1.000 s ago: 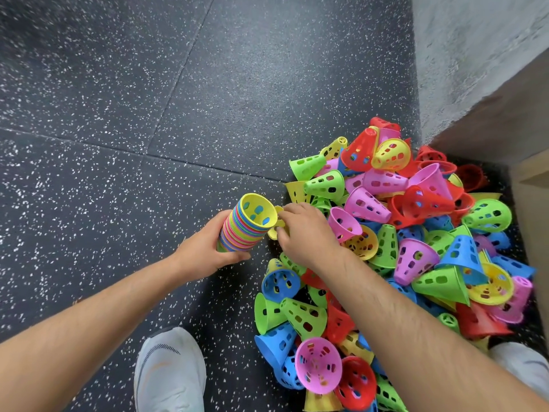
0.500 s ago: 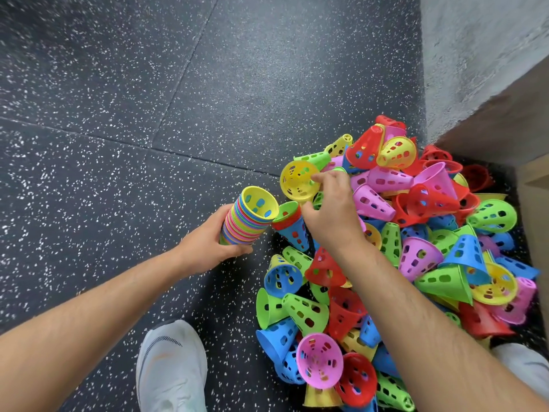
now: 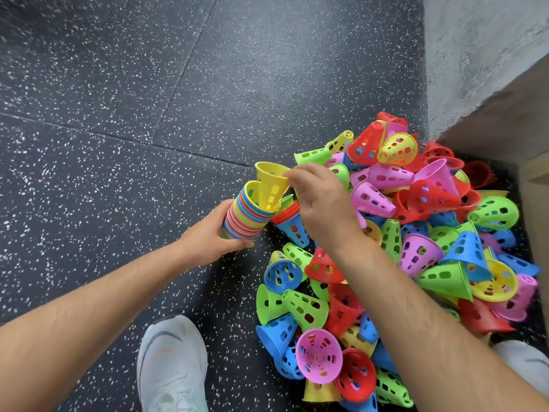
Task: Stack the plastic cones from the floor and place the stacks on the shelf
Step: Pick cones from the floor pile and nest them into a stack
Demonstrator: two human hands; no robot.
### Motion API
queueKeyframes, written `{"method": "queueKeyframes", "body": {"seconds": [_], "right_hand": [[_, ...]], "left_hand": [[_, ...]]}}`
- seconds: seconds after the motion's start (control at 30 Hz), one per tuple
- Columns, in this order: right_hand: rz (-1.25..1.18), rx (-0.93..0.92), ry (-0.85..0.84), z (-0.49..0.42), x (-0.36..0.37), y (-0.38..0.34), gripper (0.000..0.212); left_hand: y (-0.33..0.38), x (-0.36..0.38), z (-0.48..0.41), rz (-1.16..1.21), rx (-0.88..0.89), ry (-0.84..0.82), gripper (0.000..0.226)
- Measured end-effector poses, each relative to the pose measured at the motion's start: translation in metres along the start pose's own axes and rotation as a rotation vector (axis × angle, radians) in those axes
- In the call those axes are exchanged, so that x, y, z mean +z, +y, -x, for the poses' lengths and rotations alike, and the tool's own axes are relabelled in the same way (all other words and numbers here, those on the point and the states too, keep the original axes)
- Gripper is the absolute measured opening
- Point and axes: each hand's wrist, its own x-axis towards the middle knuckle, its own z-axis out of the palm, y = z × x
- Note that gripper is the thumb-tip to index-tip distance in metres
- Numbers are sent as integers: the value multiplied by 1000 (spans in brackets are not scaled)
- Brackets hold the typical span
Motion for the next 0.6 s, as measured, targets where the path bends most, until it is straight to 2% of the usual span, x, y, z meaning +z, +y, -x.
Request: {"method": "queueKeyframes", "body": {"seconds": [0.07, 0.13, 0.2, 0.27, 0.33, 0.43, 0.5, 0.6], "right_hand": [[-6, -23, -140, 7, 7, -2, 28], [-36, 82, -253, 14, 11, -2, 43], [-57, 295, -207, 15, 12, 3, 52], [39, 373, -207, 8, 16, 17, 50], [227, 295, -384, 1, 21, 29, 51], [431, 185, -627, -4, 29, 36, 69], [487, 166, -686, -4, 34, 39, 68], [502, 161, -666, 0, 40, 39, 47]], "left_hand": [[0, 0, 0, 3, 1, 6, 90], [-2, 0, 0, 24, 3, 9, 92], [-3, 0, 0, 35, 7, 3, 93], [-3, 0, 0, 31, 11, -3, 94], [-2, 0, 0, 28, 19, -3, 93], [-3, 0, -1, 33, 11, -6, 94], [-5, 0, -1, 44, 7, -7, 94], [-7, 0, -1, 62, 18, -10, 94]]}}
